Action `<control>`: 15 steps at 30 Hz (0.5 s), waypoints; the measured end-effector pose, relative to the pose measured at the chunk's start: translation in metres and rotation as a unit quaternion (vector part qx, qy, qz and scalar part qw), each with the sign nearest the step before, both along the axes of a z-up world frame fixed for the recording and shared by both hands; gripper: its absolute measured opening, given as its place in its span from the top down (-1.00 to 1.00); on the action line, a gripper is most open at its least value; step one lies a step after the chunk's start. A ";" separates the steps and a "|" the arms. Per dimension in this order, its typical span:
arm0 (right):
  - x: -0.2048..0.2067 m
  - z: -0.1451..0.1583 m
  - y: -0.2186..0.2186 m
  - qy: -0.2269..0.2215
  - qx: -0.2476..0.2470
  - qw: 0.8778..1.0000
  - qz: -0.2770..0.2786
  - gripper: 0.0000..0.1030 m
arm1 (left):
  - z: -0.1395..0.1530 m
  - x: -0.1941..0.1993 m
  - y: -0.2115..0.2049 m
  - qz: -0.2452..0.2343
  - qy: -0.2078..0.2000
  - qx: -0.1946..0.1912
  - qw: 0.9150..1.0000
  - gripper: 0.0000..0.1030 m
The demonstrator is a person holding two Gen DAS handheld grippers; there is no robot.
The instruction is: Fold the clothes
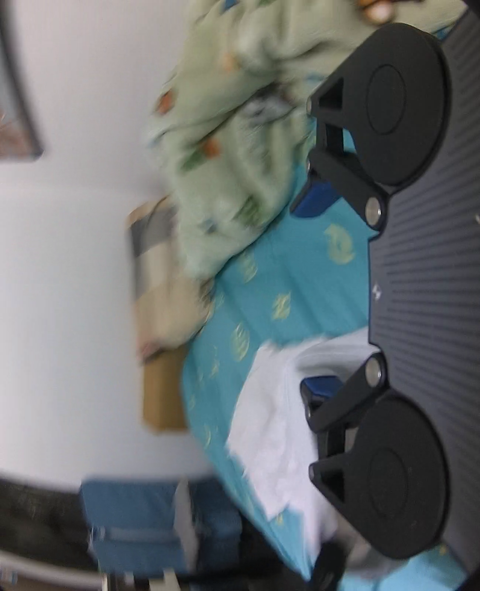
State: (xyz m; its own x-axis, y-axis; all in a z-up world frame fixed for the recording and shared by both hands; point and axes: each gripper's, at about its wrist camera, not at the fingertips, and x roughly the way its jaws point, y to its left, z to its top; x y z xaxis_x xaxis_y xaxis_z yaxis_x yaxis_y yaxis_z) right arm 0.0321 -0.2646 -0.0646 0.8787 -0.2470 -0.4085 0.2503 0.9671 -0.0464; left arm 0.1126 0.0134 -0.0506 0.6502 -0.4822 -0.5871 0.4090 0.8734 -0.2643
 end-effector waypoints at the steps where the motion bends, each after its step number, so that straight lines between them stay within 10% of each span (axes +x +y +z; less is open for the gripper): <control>1: 0.005 -0.005 -0.009 0.027 0.021 0.999 -0.012 -0.67 | 0.003 -0.002 0.003 0.009 -0.003 -0.008 1.000 0.85; 4: 0.006 -0.007 -0.030 0.033 0.093 0.994 -0.039 -0.66 | 0.005 -0.004 0.010 0.027 -0.001 -0.017 0.999 0.85; 10: -0.023 0.033 0.002 -0.122 -0.008 0.992 0.001 -0.66 | -0.013 0.002 0.006 0.027 0.045 -0.005 0.999 0.80; 15: -0.023 0.042 0.011 -0.132 -0.026 0.990 0.046 -0.66 | -0.030 0.005 -0.011 0.009 0.068 0.029 0.997 0.37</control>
